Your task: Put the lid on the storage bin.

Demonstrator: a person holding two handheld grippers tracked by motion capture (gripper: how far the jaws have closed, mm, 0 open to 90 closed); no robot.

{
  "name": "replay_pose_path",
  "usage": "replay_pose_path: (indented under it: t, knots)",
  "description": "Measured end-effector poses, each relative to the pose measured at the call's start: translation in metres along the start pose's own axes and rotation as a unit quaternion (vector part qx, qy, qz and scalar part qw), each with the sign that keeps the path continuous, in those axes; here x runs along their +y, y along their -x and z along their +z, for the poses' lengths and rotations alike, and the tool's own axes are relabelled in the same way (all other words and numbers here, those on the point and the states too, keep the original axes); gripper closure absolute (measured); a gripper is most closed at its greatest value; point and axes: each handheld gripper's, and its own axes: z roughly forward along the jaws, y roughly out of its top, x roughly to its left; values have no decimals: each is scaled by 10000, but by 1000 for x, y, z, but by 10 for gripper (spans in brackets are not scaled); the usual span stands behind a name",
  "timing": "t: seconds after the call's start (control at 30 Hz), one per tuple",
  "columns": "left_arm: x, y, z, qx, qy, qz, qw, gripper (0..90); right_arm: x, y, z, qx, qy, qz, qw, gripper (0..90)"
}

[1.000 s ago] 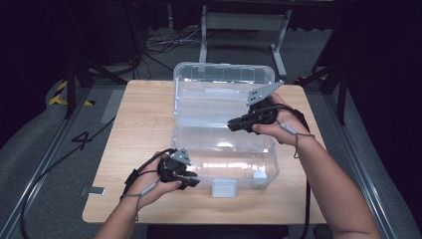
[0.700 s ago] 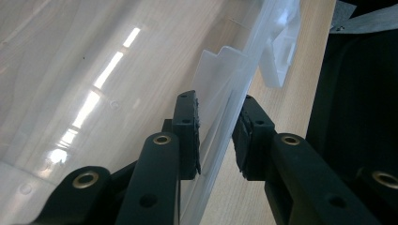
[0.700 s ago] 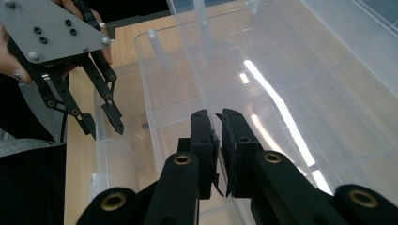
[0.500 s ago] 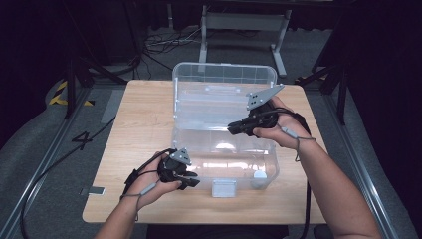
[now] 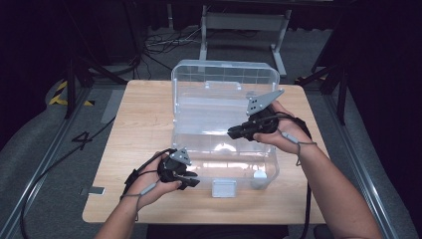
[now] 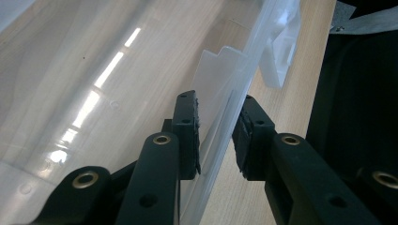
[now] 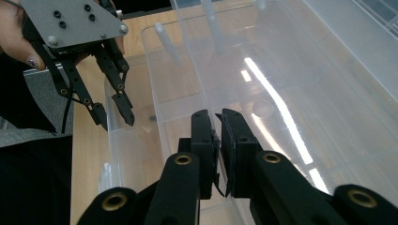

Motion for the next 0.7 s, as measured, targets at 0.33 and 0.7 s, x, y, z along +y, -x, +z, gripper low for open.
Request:
replay_pose_path:
  t: [0.33,0.7]
  knots:
    - [0,0,0,9,4,-10,10000,727,-2,-4,0,22,-9,-17,10000,849]
    - [0,0,0,11,5,-9,10000,726,-4,-10,1,46,-63,-87,9999,849]
